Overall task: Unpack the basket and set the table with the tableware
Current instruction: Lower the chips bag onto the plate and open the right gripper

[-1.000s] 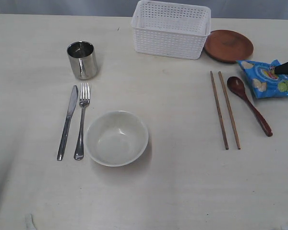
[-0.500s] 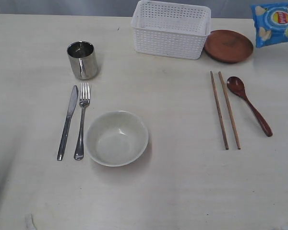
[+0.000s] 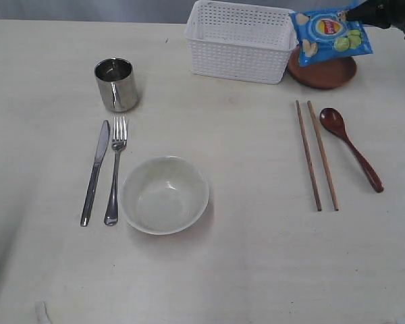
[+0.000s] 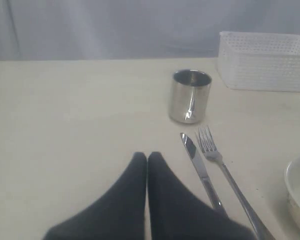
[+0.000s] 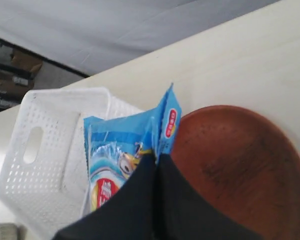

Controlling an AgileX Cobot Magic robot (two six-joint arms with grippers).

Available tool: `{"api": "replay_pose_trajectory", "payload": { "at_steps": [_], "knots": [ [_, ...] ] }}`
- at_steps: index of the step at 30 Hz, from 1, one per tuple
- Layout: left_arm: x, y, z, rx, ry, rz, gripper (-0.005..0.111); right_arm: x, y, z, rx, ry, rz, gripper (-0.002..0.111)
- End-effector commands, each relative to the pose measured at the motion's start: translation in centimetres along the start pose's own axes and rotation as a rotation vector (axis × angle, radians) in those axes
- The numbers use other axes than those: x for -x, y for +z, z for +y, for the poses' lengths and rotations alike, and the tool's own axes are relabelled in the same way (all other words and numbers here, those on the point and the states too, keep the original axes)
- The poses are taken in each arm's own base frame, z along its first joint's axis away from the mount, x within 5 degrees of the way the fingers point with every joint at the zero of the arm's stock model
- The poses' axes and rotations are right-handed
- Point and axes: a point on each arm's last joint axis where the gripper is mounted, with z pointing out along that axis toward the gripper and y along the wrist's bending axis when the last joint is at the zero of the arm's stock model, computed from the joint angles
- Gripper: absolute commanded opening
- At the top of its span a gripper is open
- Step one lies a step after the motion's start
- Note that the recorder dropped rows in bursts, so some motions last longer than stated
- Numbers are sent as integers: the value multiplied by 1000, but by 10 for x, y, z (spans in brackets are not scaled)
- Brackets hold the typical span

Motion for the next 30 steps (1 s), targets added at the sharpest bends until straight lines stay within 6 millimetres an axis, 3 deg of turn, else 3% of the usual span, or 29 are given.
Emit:
{"api": "replay_pose_trajectory", "payload": {
  "at_steps": [1, 11, 13, 17, 19, 22, 25, 26, 28, 30],
  "knots": [
    [-1, 0, 0, -6, 6, -1, 0, 5, -1, -9, -46, 18, -46, -1],
    [-1, 0, 0, -6, 6, -1, 0, -16, 27, -34, -43, 119, 45, 3],
    [-1, 0, 0, -6, 6, -1, 0, -17, 28, -35, -43, 121, 47, 13],
    [-1, 0, 0, -6, 6, -1, 0, -9, 22, -34, -44, 102, 27, 46],
    [-1, 0, 0, -6, 6, -1, 0, -2, 16, -30, -42, 68, 24, 54],
    [-1, 0, 0, -6, 6, -1, 0, 24, -9, -6, 26, -35, 11, 40],
    [-1, 0, 0, -6, 6, -1, 0, 41, -41, 25, 50, -163, 44, 33],
    [-1, 0, 0, -6, 6, -1, 0, 46, -53, 35, 19, -214, 35, 26],
    [-1, 0, 0, -6, 6, -1, 0, 52, -69, 52, 14, -268, 3, 0],
    [-1, 0, 0, -6, 6, -1, 0, 55, -83, 73, 21, -284, -24, -1]
  ]
}}
